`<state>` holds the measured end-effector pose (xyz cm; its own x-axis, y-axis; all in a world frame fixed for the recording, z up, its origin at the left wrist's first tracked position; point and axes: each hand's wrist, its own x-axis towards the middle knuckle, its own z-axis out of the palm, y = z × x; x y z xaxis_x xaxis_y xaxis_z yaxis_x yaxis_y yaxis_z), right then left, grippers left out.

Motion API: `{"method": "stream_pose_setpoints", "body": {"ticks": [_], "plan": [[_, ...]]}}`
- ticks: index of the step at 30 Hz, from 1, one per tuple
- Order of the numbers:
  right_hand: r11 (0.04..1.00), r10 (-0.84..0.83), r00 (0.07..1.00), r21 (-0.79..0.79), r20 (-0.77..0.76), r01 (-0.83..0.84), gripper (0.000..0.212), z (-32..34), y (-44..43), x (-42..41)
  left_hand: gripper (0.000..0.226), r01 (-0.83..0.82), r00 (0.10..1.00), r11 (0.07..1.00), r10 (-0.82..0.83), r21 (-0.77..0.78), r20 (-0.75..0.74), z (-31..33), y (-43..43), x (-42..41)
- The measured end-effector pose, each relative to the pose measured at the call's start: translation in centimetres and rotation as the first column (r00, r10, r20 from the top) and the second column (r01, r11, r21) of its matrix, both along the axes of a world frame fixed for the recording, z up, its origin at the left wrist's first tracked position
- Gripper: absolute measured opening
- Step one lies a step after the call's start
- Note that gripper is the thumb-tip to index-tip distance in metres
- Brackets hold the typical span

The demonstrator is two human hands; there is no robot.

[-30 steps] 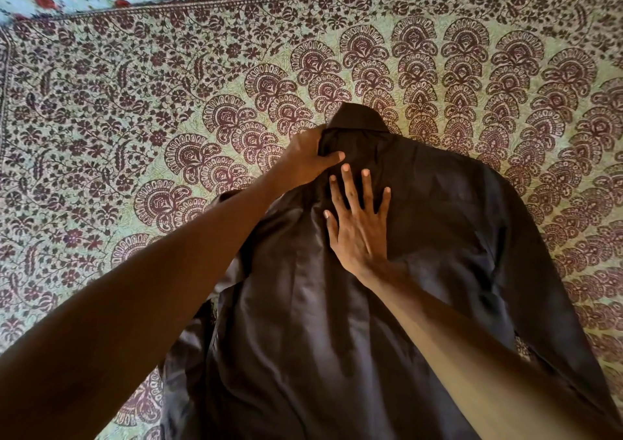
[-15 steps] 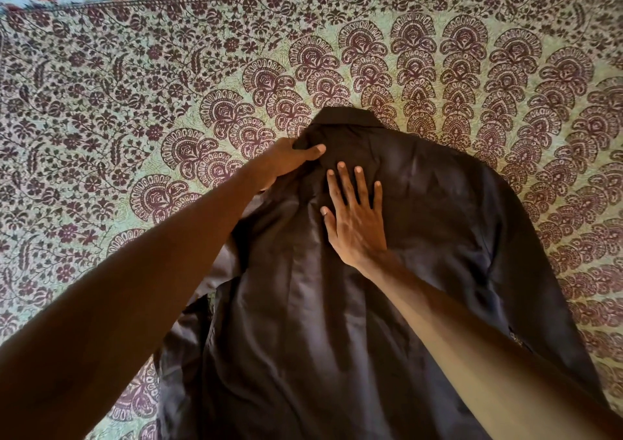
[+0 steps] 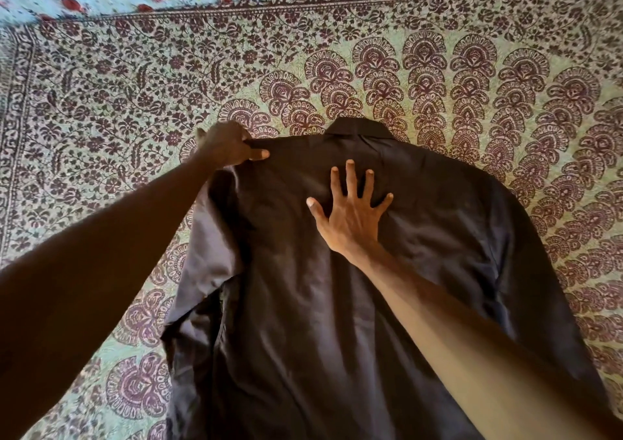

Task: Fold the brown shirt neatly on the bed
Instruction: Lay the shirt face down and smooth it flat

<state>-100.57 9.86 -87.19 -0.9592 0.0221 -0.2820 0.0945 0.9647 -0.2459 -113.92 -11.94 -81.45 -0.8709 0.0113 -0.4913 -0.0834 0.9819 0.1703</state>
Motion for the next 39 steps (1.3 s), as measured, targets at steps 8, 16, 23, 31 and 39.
{"method": "stream_pose_setpoints", "body": {"ticks": [8, 16, 23, 31, 39], "plan": [[0.996, 0.012, 1.0, 0.089, -0.02, -0.01, 0.089, -1.5, -0.2, 0.6, 0.03, -0.069, 0.998, 0.994, 0.07, 0.082, -0.008, -2.3, -3.0, 1.5], [0.996, 0.034, 0.998, 0.077, 0.056, -0.038, 0.084, -0.6, 0.1, -0.1, 0.033, -0.153, 0.85, 0.985, 0.088, -0.083, -0.519, -3.2, 0.4, 6.5], [0.955, -0.155, 0.947, -0.288, -0.281, 0.071, 0.037, 1.7, 6.6, -2.4, 0.04, 0.355, 0.85, 0.928, -0.269, 0.113, -0.453, -3.7, 9.5, 11.9], [0.898, -0.368, 0.894, 0.152, -0.255, 0.413, 0.033, 2.2, 20.2, -3.2, 0.076, 0.258, 0.961, 0.947, -0.231, 0.191, -0.152, -5.1, 17.6, 9.4], [0.911, -0.348, 0.924, 0.173, -0.16, 0.374, 0.028, 2.2, 24.6, -5.1, 0.086, 0.267, 0.962, 0.962, -0.263, 0.06, -0.069, -5.6, 18.8, 9.3]]}}
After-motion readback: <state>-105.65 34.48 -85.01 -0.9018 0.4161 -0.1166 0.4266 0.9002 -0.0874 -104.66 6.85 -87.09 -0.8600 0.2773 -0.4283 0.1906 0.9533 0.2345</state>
